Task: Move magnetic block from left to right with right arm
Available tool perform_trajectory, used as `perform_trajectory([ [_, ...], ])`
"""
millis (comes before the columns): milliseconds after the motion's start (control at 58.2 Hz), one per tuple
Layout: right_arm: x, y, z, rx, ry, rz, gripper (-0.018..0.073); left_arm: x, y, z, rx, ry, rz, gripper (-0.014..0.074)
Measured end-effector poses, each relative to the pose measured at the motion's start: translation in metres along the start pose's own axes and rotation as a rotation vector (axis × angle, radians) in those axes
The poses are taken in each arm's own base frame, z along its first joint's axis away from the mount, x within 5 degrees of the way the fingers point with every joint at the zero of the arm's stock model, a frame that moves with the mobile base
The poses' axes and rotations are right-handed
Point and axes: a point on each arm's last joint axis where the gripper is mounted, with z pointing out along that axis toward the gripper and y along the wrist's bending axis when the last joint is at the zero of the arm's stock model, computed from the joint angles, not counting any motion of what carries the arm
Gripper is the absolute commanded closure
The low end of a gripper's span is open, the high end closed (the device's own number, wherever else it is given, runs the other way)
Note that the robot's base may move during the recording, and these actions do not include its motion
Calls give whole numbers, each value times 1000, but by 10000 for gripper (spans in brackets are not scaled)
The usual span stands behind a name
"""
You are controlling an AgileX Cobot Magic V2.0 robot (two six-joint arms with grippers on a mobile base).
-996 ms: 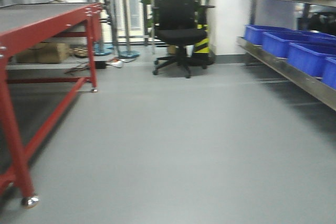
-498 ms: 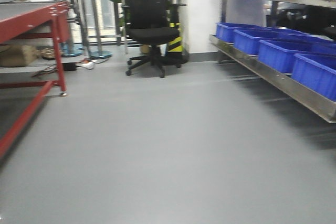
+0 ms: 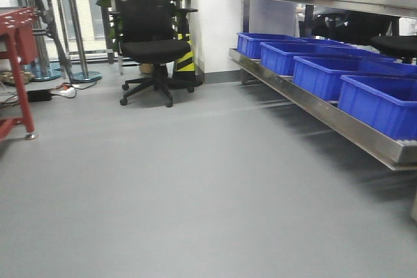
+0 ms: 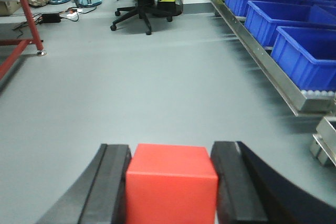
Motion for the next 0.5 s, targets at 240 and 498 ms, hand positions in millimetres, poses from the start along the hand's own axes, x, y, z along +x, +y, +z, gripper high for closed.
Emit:
perform_trajectory([
  [240,0,0,0,0,0,0,330,0,0,0,0,0,0,722],
  [498,0,0,0,0,0,0,330,0,-1,0,24,1,-1,722],
])
